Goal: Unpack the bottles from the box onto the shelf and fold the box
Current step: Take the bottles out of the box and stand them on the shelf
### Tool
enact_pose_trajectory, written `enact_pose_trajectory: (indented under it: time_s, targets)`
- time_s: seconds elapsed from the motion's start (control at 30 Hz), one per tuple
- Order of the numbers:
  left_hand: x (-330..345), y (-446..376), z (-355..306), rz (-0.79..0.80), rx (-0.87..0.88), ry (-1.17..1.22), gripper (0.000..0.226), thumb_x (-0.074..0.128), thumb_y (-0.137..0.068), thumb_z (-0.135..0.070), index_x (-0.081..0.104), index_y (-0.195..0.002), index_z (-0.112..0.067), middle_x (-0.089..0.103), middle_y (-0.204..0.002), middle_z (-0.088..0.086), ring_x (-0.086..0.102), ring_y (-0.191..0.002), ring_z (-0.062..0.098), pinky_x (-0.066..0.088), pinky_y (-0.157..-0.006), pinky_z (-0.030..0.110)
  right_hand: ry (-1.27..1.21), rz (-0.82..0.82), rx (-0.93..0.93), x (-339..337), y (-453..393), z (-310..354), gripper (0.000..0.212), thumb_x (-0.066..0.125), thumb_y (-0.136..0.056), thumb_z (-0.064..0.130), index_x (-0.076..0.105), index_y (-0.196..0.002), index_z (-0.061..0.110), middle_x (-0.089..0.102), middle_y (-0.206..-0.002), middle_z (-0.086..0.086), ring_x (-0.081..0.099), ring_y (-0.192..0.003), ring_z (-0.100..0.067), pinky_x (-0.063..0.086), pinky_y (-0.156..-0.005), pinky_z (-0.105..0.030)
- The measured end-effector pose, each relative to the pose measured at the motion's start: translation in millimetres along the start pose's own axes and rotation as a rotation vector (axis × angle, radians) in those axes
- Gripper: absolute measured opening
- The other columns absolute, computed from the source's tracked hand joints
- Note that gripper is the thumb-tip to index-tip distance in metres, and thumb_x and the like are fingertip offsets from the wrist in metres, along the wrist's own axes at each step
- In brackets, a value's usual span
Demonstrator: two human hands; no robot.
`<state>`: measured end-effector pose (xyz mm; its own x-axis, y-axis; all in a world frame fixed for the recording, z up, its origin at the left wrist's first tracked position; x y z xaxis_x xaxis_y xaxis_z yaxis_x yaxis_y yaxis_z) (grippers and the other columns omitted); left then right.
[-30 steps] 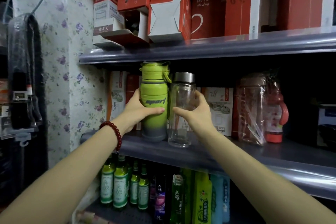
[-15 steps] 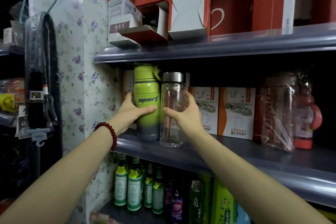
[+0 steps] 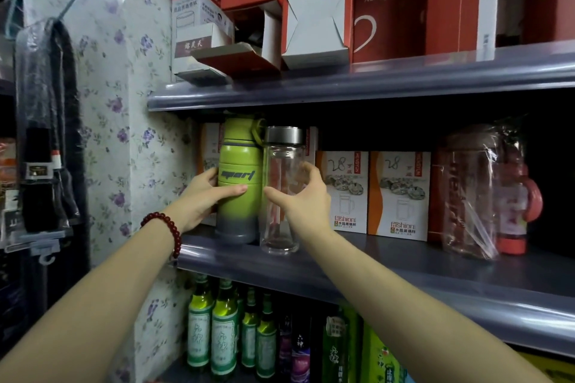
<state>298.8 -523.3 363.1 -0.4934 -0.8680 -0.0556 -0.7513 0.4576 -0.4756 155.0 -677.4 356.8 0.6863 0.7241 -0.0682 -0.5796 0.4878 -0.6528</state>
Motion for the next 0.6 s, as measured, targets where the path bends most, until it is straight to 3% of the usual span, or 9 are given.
enact_pose_trajectory:
  time_s: [0.1, 0.27, 0.37, 0.5, 0.6]
  targets:
    - [-13.7, -1.1, 6.5, -0.021, 0.021, 0.024, 0.081, 0.093, -0.037, -0.036, 0.063, -0.112, -0.022, 0.073, -0.106, 0.001, 0.069, -0.099, 0.015, 0.057, -0.078, 0.030, 0.017, 0.031, 0.002, 12.0, -0.9, -1.5, 0.087, 0.082, -0.069, 0.036, 0.036, -0.142, 0.022, 0.048, -0.141, 0.000, 0.044, -0.129, -0.019, 0.035, -0.096, -0.025]
    - [-14.9, 2.9, 17.6, -0.028, 0.059, 0.045, 0.079, 0.092, -0.040, -0.039, 0.061, -0.112, -0.031, 0.071, -0.111, -0.003, 0.067, -0.105, 0.014, 0.055, -0.086, 0.033, 0.002, 0.062, 0.032, 13.9, -0.6, -5.3, 0.092, 0.081, -0.069, 0.040, 0.032, -0.145, 0.022, 0.046, -0.143, -0.001, 0.044, -0.131, -0.020, 0.037, -0.103, -0.032]
    - [-13.5, 5.6, 19.3, -0.053, 0.082, -0.072, 0.085, 0.091, -0.038, -0.047, 0.057, -0.115, -0.037, 0.070, -0.114, -0.007, 0.065, -0.106, 0.010, 0.054, -0.087, 0.032, 0.031, 0.085, 0.043, 14.8, 2.0, -5.9, 0.093, 0.081, -0.069, 0.042, 0.032, -0.144, 0.021, 0.047, -0.143, -0.001, 0.045, -0.130, -0.019, 0.037, -0.102, -0.031]
    - [-9.5, 10.4, 20.8, -0.122, 0.087, -0.233, 0.103, 0.087, -0.039, -0.056, 0.047, -0.130, -0.027, 0.065, -0.117, -0.010, 0.062, -0.106, 0.006, 0.050, -0.094, 0.033, 0.083, 0.098, 0.063, 16.1, 3.6, -3.1, 0.092, 0.082, -0.069, 0.042, 0.033, -0.142, 0.017, 0.051, -0.139, -0.005, 0.049, -0.126, -0.020, 0.037, -0.095, -0.025]
    - [-8.9, 16.8, 20.3, -0.141, 0.027, -0.391, 0.108, 0.083, -0.041, -0.061, 0.042, -0.132, -0.021, 0.061, -0.118, -0.009, 0.060, -0.105, 0.007, 0.050, -0.093, 0.032, 0.148, 0.117, 0.076, 17.3, 5.7, 0.2, 0.095, 0.081, -0.070, 0.041, 0.031, -0.145, 0.013, 0.048, -0.142, -0.008, 0.046, -0.129, -0.024, 0.039, -0.102, -0.032]
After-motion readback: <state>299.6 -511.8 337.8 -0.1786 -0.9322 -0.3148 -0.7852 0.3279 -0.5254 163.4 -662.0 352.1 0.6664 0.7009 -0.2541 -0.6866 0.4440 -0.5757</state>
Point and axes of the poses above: each hand's wrist, its own y-axis away from the middle knuckle, its own x-axis out of the palm, z = x × y, the point moved 3 cm from there along -y, towards the middle knuckle
